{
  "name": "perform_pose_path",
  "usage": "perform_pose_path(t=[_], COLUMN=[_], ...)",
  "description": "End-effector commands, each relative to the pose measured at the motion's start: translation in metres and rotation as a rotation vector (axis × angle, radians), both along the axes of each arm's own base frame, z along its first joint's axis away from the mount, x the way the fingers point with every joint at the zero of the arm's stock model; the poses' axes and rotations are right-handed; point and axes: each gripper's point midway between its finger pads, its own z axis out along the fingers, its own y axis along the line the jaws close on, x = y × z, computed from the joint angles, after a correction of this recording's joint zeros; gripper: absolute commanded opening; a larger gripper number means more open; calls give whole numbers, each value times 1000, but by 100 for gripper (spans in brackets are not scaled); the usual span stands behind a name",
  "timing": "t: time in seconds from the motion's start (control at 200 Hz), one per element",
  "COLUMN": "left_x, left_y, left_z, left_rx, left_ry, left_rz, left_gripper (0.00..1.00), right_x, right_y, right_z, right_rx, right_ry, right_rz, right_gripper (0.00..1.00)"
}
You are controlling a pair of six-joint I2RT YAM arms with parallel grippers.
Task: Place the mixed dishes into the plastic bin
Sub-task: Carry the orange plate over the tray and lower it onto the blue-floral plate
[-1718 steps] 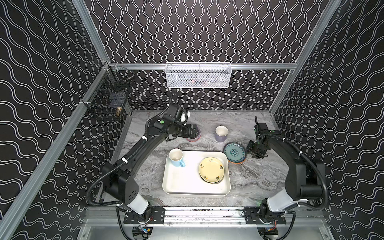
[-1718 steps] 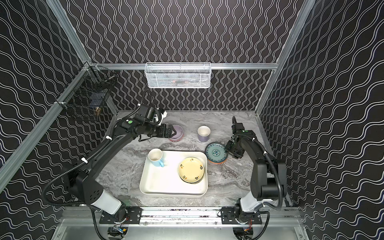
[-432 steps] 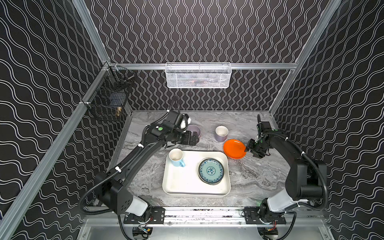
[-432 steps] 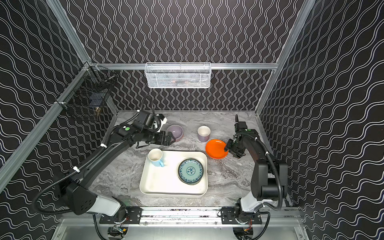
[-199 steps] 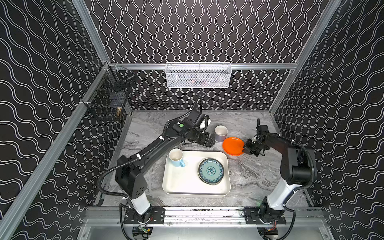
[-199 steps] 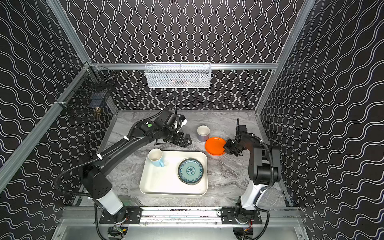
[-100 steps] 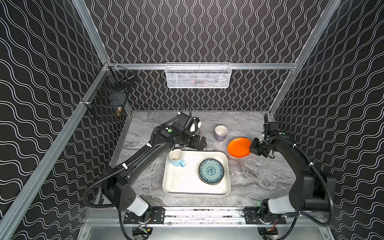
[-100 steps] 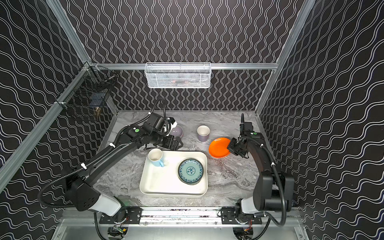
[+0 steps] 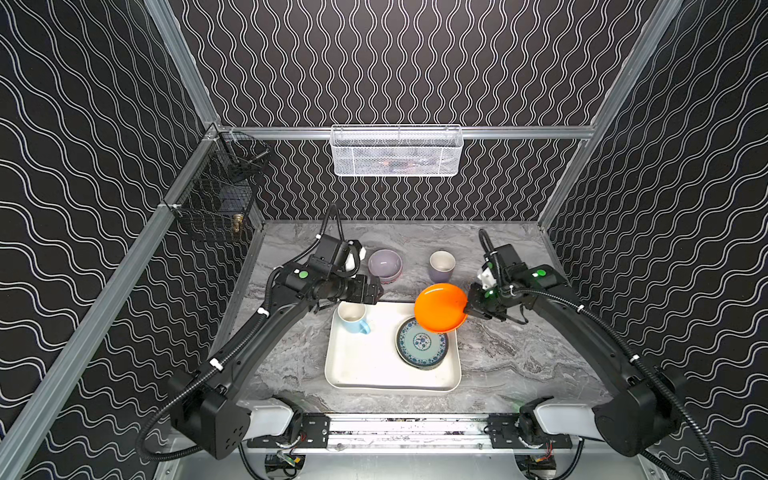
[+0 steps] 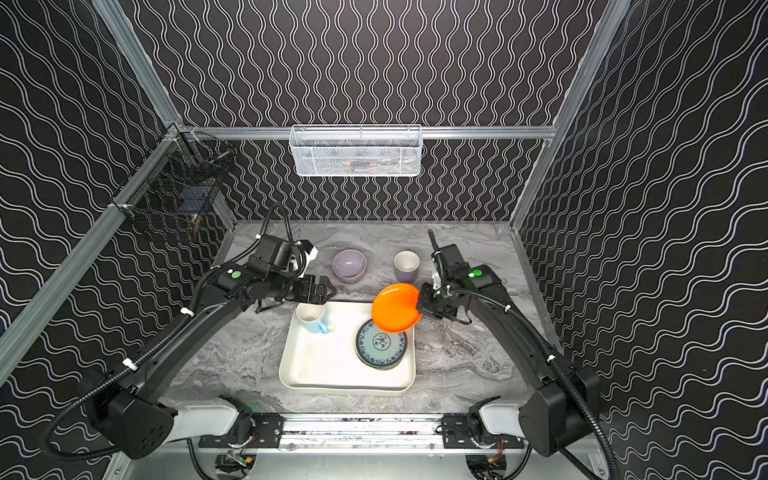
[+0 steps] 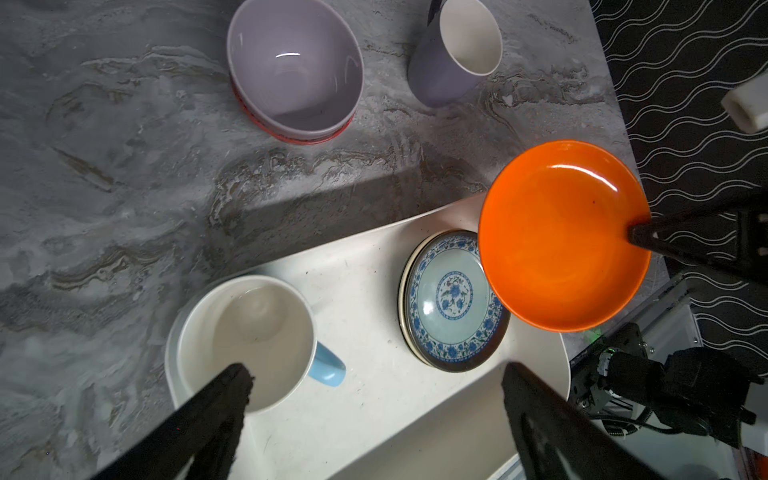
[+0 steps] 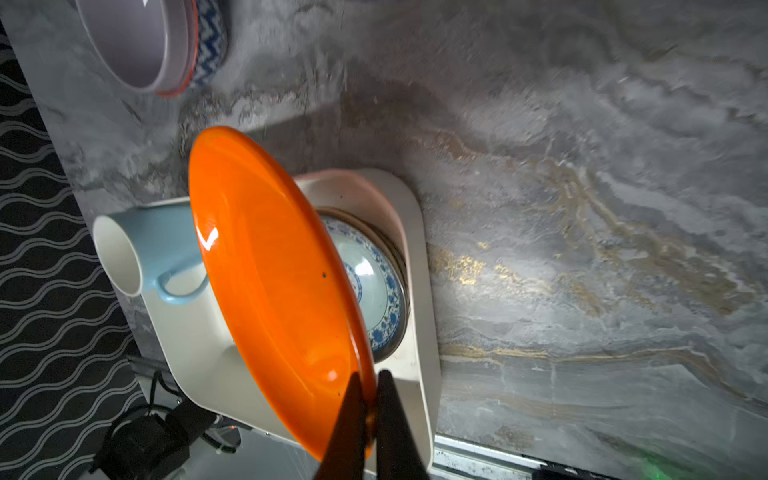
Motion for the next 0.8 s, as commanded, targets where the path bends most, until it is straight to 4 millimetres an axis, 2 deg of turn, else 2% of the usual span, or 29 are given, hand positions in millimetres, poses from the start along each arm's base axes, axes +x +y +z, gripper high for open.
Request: perform_pose_path(t=[0.0, 0.285, 0.616, 0.716, 0.796], left_x=[-8, -17, -13, -11, -9], left_y=[6, 18, 19, 18, 17], left_z=[0, 6, 16, 15, 15], left_rx=[-10, 14, 21, 25, 25], left_ry=[12, 1, -15, -10, -10], left_rz=[30, 71, 74, 69, 66], left_gripper=[99, 99, 99, 98, 99], right_x=[-13, -28, -30, -31, -32], right_y=[18, 43, 43, 42, 40], right_z=[-11, -47, -75, -82, -84], right_rx=[17, -10, -45, -52, -61], right_ry=[42, 95, 123, 134, 140], right_rz=[29, 130, 157, 157, 157], right_gripper=[0, 0, 0, 5, 13])
